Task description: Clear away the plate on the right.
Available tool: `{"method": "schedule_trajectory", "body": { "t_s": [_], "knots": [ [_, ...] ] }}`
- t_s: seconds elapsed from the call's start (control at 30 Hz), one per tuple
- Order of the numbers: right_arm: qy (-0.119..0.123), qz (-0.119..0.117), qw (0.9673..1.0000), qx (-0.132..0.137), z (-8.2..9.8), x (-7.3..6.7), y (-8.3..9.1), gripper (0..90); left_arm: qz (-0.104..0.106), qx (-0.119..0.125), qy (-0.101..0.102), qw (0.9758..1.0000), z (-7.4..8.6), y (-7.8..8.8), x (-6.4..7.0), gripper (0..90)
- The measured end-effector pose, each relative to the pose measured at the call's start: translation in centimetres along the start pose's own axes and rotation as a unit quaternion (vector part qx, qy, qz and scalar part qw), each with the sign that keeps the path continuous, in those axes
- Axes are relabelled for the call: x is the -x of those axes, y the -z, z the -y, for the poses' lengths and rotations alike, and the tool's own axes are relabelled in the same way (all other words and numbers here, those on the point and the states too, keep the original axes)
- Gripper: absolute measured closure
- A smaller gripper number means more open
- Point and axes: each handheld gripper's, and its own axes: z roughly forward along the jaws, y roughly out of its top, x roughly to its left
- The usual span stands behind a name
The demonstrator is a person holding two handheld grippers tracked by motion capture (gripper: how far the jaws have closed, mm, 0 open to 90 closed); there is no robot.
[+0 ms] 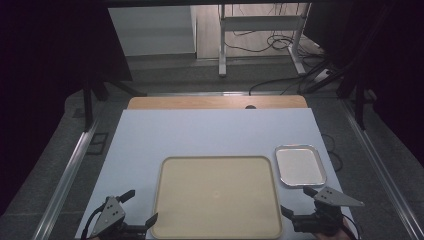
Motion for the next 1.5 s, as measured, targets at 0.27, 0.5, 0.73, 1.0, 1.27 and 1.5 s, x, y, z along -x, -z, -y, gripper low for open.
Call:
{"method": "schedule_trajectory", "body": {
  "t_s": [0.27,0.5,0.73,1.0,1.27,1.5],
  "knots": [
    [0.027,-0.003,0.9995,-0.017,0.0,-0.3,-0.5,0.0,-0.001,-0.005,-0.01,0.9999,-0.1,-0.1,0.2,2.1],
    [0.034,0.001,0.9991,-0.026,0.0,-0.4,-0.7,0.0,-0.001,-0.004,-0.011,0.9999,0.0,0.0,0.2,2.6],
    [0.039,0.003,0.9985,-0.037,0.0,-0.4,-0.9,0.0,-0.002,-0.009,-0.022,0.9997,-0.1,-0.1,0.4,2.7],
    [0.03,0.007,0.9991,-0.027,-0.2,0.0,-0.8,0.0,-0.003,-0.01,-0.025,0.9996,-0.1,-0.1,0.5,2.7],
    [0.017,0.012,0.9997,-0.014,-0.5,0.7,-0.6,0.0,-0.003,-0.01,-0.025,0.9996,-0.1,-0.1,0.5,2.7],
    [0.01,0.013,0.9998,-0.015,-0.5,1.2,-0.7,0.0,-0.003,-0.011,-0.025,0.9996,-0.1,-0.2,0.5,2.7]
  ]
}}
